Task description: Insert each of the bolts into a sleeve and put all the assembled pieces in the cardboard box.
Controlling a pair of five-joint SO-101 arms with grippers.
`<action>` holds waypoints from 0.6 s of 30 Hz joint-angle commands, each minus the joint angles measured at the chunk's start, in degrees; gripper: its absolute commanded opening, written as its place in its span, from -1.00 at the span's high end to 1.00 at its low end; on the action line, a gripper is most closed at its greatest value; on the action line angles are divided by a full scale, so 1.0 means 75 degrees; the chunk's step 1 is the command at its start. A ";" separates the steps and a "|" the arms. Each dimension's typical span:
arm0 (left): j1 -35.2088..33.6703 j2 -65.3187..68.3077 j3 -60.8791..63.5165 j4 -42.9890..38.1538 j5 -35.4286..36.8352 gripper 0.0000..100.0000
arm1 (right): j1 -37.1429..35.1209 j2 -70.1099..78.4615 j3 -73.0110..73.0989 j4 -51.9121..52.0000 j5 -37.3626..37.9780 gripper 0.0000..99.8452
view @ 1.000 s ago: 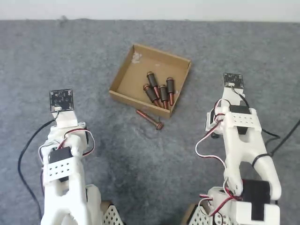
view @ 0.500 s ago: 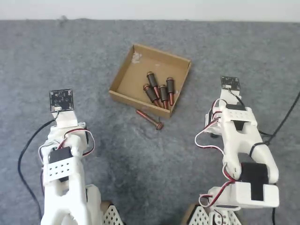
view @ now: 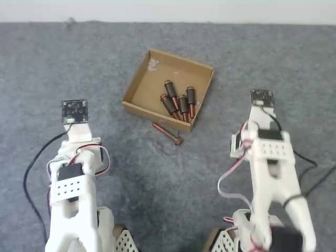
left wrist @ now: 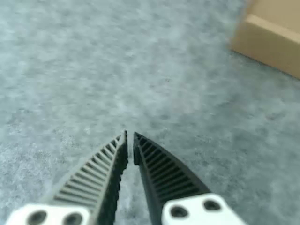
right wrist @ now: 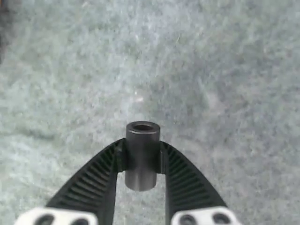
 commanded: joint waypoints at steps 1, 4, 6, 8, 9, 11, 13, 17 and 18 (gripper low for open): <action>0.0492 0.0867 -0.0908 0.0176 -0.0023 0.96 | 0.0029 -0.1354 0.0832 -0.0522 0.0000 0.99; 0.0926 0.2262 -0.1764 0.0363 -0.0035 0.96 | 0.0041 -0.1952 0.1547 -0.0955 0.0422 0.99; 0.1160 0.3141 -0.2503 0.0703 -0.0082 0.96 | 0.0041 -0.2198 0.1887 -0.1213 0.0492 0.99; 0.1418 0.3856 -0.3264 0.1114 -0.0105 0.95 | 0.0041 -0.2350 0.1993 -0.1295 0.0504 0.99; 0.1582 0.4126 -0.3628 0.1360 -0.0234 0.95 | 0.0041 -0.2374 0.1993 -0.1295 0.0504 0.99; 0.2004 0.4454 -0.4237 0.1852 -0.0797 0.95 | 0.0041 -0.2385 0.1993 -0.1295 0.0504 0.99; 0.2590 0.4560 -0.4636 0.2321 -0.1453 0.95 | 0.0041 -0.2385 0.1993 -0.1295 0.0504 0.99; 0.3856 0.4560 -0.5023 0.2860 -0.2579 0.91 | 0.0041 -0.2385 0.2004 -0.1307 0.0516 0.99; 0.4138 0.4583 -0.5046 0.2895 -0.2930 0.86 | 0.0041 -0.2385 0.2016 -0.1307 0.0516 0.99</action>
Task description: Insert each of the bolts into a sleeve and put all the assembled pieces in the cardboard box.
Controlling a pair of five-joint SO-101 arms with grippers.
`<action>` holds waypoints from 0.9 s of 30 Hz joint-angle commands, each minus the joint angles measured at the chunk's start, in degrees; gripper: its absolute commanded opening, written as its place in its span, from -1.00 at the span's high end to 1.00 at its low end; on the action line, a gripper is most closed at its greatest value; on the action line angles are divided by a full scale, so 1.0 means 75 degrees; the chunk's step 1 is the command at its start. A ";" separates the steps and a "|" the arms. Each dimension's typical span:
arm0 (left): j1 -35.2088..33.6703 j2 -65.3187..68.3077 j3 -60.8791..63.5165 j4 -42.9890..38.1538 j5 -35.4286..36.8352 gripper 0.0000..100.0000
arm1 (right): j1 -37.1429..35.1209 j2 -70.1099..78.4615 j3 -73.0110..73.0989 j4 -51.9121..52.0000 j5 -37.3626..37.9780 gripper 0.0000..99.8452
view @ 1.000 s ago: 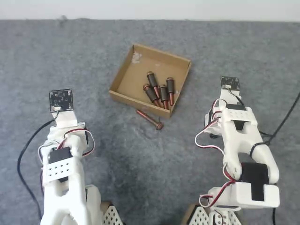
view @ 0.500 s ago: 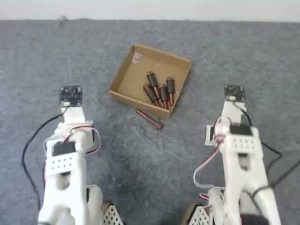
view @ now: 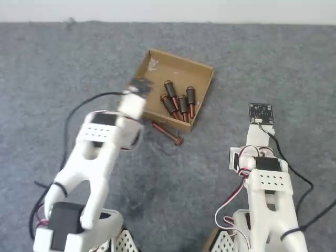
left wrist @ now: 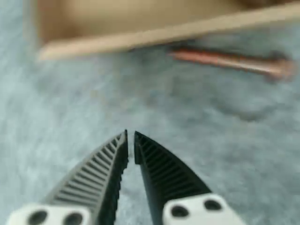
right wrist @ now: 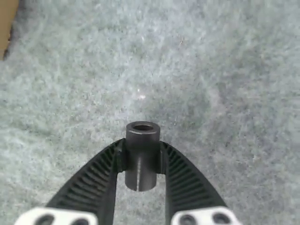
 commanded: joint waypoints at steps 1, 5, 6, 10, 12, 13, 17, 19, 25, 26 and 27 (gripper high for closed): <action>0.1008 0.0000 -0.0463 0.0199 -0.1231 0.80 | 0.0064 -0.0275 -0.0035 -0.0147 0.0164 0.99; 0.1524 0.0035 -0.0498 0.0152 -0.2637 0.67 | 0.0064 -0.0275 0.0070 -0.0205 0.0492 0.99; 0.1606 0.0047 -0.0510 0.0059 -0.2919 0.67 | 0.0064 -0.0275 0.0152 -0.0358 0.0539 0.99; 0.1723 0.0059 -0.0686 -0.0445 -0.3141 0.67 | 0.0264 -0.0275 0.0352 -0.0779 0.0551 0.99; 0.1735 0.0152 -0.0885 -0.0410 -0.3411 0.67 | 0.0346 -0.0275 0.0375 -0.0826 0.0563 0.99; 0.1758 0.0281 -0.1014 -0.0363 -0.3481 0.67 | 0.0346 -0.0287 0.0375 -0.0826 0.0645 0.99; 0.1852 0.1254 -0.1600 -0.0305 -0.3657 0.67 | 0.0346 -0.0287 0.0387 -0.0826 0.0750 0.99; 0.1911 0.1688 -0.1811 -0.0316 -0.3669 0.67 | 0.0346 -0.0287 0.0387 -0.0838 0.0750 0.99; 0.1934 0.2438 -0.2221 -0.0434 -0.3669 0.67 | 0.0346 -0.0322 0.0504 -0.1119 0.0750 0.99; 0.1934 0.2508 -0.2280 -0.0481 -0.3669 0.67 | 0.0322 -0.0299 0.0504 -0.1131 0.0750 0.99; 0.1934 0.2579 -0.2327 -0.0527 -0.3657 0.67 | 0.0322 -0.0287 0.0504 -0.1143 0.0750 0.99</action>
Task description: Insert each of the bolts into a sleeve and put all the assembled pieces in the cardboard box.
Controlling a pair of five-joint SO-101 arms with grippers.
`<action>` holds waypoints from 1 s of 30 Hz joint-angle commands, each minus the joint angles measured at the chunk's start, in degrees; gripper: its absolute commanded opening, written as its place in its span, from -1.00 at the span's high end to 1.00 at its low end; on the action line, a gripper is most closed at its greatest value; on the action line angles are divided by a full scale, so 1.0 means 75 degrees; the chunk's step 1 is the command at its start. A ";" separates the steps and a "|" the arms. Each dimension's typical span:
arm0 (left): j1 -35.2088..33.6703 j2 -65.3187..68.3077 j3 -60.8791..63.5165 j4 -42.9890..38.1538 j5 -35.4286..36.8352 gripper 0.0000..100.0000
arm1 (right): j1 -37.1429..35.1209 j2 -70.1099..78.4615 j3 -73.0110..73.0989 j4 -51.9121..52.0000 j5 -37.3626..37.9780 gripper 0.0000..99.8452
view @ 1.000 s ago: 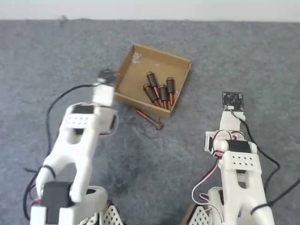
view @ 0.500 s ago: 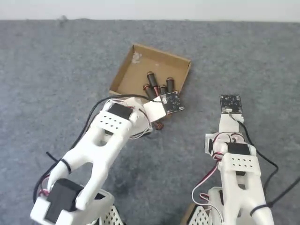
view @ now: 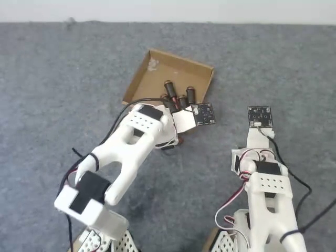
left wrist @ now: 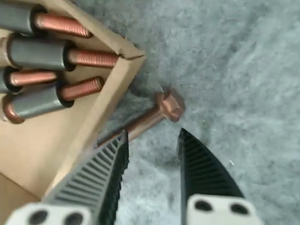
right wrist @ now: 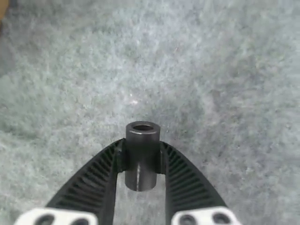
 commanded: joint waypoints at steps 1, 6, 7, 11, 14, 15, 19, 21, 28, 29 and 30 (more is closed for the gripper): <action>0.0023 0.0070 -0.0498 -0.0211 -0.0047 0.67 | 0.0100 -0.0240 -0.0070 -0.0182 0.0176 0.99; 0.0070 0.0504 -0.0639 -0.0223 -0.0059 0.67 | 0.0111 -0.0240 -0.0070 -0.0182 0.0176 0.99; 0.0070 0.0598 -0.0651 -0.0223 -0.0059 0.67 | 0.0111 -0.0240 -0.0070 -0.0182 0.0176 0.99; 0.0070 0.0774 -0.0651 -0.0211 -0.0070 0.67 | 0.0111 -0.0240 -0.0070 -0.0182 0.0176 0.99; 0.0176 0.0797 -0.0651 -0.0223 -0.0047 0.67 | 0.0111 -0.0240 -0.0070 -0.0182 0.0176 0.99; 0.0223 0.0809 -0.0651 -0.0223 -0.0035 0.68 | 0.0111 -0.0240 -0.0070 -0.0182 0.0176 0.99; 0.0340 0.0879 -0.0779 0.0047 0.0082 0.87 | 0.0111 -0.0240 -0.0070 -0.0182 0.0176 0.99; 0.0352 0.1067 -0.0955 0.0305 0.0105 0.94 | 0.0111 -0.0240 -0.0070 -0.0182 0.0176 0.99; 0.0164 0.1395 -0.1354 0.0973 0.0188 0.97 | 0.0111 -0.0240 0.0012 -0.0275 0.0176 0.99; 0.0164 0.1395 -0.1354 0.0973 0.0340 0.97 | 0.0111 -0.0240 0.0012 -0.0311 0.0176 0.99; 0.0164 0.1395 -0.1366 0.0973 0.0539 0.97 | 0.0111 -0.0229 0.0012 -0.0311 0.0176 0.99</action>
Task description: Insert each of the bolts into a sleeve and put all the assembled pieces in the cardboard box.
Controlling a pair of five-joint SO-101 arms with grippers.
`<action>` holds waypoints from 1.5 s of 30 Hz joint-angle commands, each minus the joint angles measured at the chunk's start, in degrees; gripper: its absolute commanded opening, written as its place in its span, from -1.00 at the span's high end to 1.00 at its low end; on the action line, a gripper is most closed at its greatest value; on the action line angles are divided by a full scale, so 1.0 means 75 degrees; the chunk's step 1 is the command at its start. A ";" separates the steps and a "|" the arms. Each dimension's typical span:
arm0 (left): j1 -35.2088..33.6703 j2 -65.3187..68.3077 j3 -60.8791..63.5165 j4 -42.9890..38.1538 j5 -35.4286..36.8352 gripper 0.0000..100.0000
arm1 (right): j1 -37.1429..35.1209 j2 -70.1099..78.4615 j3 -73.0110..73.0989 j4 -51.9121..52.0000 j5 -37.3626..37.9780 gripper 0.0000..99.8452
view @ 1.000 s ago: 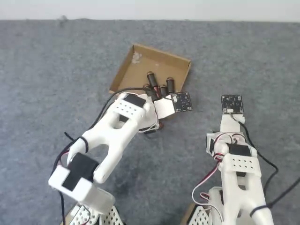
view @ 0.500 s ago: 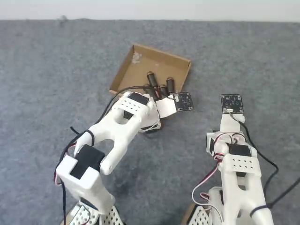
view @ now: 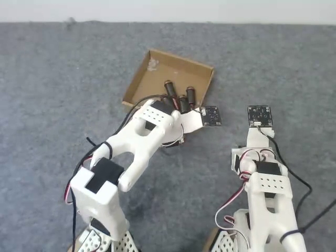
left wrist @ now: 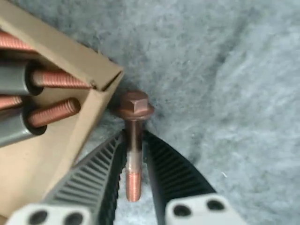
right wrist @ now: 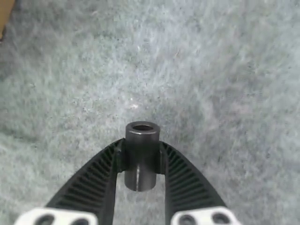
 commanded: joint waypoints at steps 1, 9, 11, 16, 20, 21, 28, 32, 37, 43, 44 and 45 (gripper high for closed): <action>-0.0105 -0.0035 -0.0182 0.0141 0.0645 0.97 | 0.0111 -0.0229 -0.0023 -0.0182 0.0117 0.99; 0.0234 -0.0035 -0.0100 0.1453 0.1981 0.97 | 0.0111 -0.0229 -0.0023 -0.0205 0.0117 0.99; 0.0258 -0.0059 0.0053 0.1430 0.2462 0.97 | 0.0111 -0.0229 -0.0023 -0.0205 0.0117 0.99; 0.0258 -0.1078 0.0979 0.0961 0.3048 0.94 | 0.0111 -0.0229 -0.0023 -0.0205 0.0117 0.99; 0.0176 -0.2649 0.2280 0.0059 0.3786 0.79 | 0.0111 -0.0229 -0.0023 -0.0205 0.0117 0.99; 0.0082 -0.3001 0.2514 -0.0094 0.3985 0.74 | 0.0111 -0.0229 -0.0023 -0.0205 0.0117 0.99; -0.0164 -0.3645 0.2784 -0.0328 0.4454 0.66 | 0.0111 -0.0229 -0.0023 -0.0205 0.0117 0.99; 0.0059 -0.3645 0.2831 -0.0492 0.3927 0.66 | 0.0111 -0.0229 -0.0023 -0.0205 0.0117 0.99; 0.0363 -0.3634 0.3194 -0.1219 0.3446 0.66 | 0.0111 -0.0229 -0.0023 -0.0205 0.0117 0.99; 0.0375 -0.3364 0.3475 -0.1735 0.3106 0.66 | 0.0111 -0.0229 -0.0023 -0.0205 0.0117 0.99; 0.0363 -0.3141 0.3323 -0.1711 0.3130 0.67 | 0.0111 -0.0229 -0.0023 -0.0205 0.0117 0.99; 0.0352 -0.2895 0.3100 -0.1676 0.3141 0.67 | 0.0111 -0.0229 -0.0023 -0.0205 0.0117 0.99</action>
